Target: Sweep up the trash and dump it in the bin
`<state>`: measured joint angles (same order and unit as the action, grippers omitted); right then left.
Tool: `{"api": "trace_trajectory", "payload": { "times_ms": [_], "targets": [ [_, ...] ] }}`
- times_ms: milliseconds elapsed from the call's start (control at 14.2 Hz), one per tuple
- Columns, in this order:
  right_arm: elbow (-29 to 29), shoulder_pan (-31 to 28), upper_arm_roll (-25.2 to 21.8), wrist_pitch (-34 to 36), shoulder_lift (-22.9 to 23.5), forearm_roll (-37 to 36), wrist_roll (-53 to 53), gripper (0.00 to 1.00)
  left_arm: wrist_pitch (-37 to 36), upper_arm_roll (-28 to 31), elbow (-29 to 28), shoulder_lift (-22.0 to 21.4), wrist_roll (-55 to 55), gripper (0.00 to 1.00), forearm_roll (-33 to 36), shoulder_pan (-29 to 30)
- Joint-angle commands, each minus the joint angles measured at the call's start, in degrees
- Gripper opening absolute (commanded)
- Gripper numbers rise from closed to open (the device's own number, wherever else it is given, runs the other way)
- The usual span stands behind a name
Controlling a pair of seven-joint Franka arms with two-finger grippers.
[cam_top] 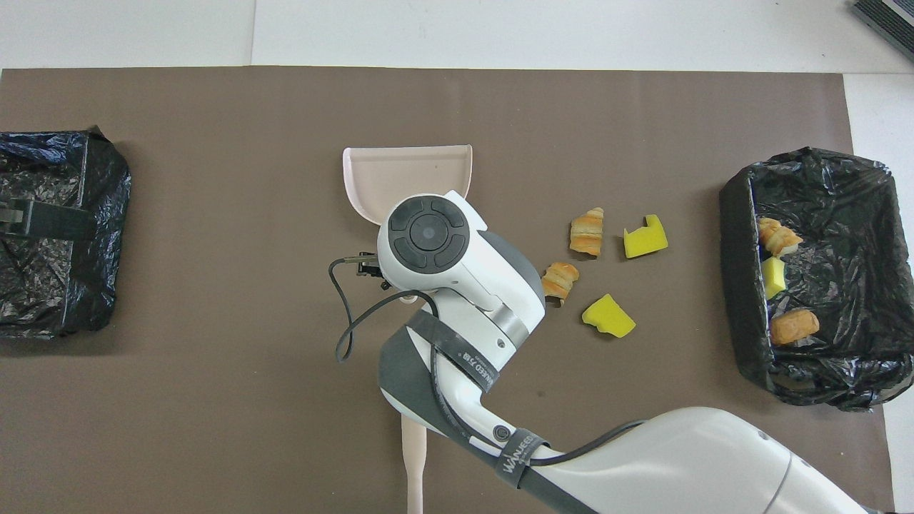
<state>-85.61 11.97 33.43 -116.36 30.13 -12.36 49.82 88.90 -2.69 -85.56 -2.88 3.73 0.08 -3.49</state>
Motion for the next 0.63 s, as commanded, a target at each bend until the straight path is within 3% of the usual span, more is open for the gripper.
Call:
{"api": "trace_trajectory", "payload": {
  "times_ms": [0, 282, 563],
  "targets": [
    [-8.8, -2.0, 1.0, 3.8, -11.2, 6.6, -1.3, 1.00, 1.4, -0.4, -2.0, -0.3, 0.8, 1.00, -0.3, -0.5],
    [-22.8, -1.7, 5.1, 4.9, -23.2, 15.8, -1.1, 1.00, 4.8, -0.7, -2.5, 3.7, 0.0, 1.00, -0.2, -5.2],
    [-35.8, -1.2, 8.5, 2.0, -34.5, 28.1, -3.6, 1.00, 13.4, -0.9, -3.4, 11.6, -5.5, 1.00, -0.2, -12.7]
  ]
}}
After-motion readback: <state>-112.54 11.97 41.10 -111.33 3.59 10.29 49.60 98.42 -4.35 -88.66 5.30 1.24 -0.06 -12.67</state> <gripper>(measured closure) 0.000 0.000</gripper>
